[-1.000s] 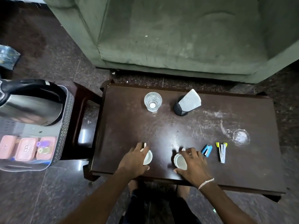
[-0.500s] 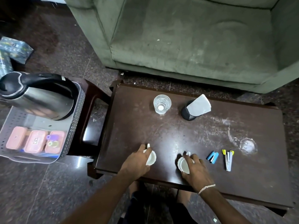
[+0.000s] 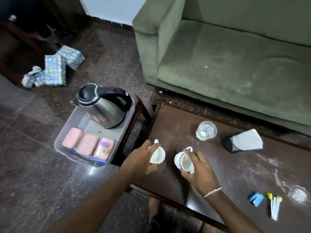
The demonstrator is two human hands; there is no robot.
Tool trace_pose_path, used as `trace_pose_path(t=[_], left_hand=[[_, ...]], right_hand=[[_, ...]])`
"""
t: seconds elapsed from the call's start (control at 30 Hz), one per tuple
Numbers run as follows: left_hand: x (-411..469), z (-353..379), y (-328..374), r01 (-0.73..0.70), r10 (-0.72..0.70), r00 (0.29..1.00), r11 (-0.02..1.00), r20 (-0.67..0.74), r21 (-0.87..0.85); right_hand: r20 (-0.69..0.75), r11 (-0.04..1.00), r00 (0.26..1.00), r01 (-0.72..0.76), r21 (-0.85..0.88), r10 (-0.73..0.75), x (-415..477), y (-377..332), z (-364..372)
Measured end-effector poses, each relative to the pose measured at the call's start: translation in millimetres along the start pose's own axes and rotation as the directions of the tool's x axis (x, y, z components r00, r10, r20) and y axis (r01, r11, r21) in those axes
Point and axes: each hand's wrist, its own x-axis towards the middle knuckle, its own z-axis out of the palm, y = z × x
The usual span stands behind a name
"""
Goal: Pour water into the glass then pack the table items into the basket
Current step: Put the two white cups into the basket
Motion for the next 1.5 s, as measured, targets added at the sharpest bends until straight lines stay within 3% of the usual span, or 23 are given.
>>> trace_pose_path(t=[0.17, 0.43, 0.6, 0.73, 0.9, 1.2, 1.5], left_hand=[[-24.7, -66.2, -48.7, 0.064, -0.065, 0.985, 0.998, -0.158, -0.012], [-57.6, -132.0, -143.3, 0.212, -0.210, 0.941, 0.977, -0.264, -0.020], [-60.7, -144.2, -195.3, 0.300, -0.295, 0.910, 0.954, -0.292, -0.032], [-49.9, -142.6, -228.3, 0.359, -0.348, 0.887, 0.933, -0.304, -0.022], [-29.6, -140.1, -250.8, 0.408, -0.387, 0.871, 0.913, -0.304, 0.006], [-2.6, -125.7, -273.1, 0.360, -0.347, 0.900, 0.933, -0.264, -0.001], [7.6, -129.7, -280.0, 0.373, -0.376, 0.908, 0.926, -0.184, -0.056]], right_hand=[[-0.017, 0.985, 0.987, 0.160, 0.059, -0.159, 41.6, -70.3, 9.4], [-0.074, 0.938, 0.958, 0.288, 0.193, -0.279, 91.3, -179.3, 45.1], [-0.066, 0.937, 0.943, 0.333, 0.109, -0.327, 116.0, -219.3, 75.8], [-0.061, 0.946, 0.946, 0.311, -0.088, -0.317, 130.6, -233.5, 104.4], [-0.058, 0.945, 0.959, 0.260, -0.197, -0.276, 141.5, -238.8, 130.6], [-0.057, 0.937, 0.974, 0.196, -0.290, -0.221, 149.9, -240.6, 151.5], [-0.033, 0.947, 0.982, 0.170, -0.272, -0.186, 152.8, -240.1, 160.6]])
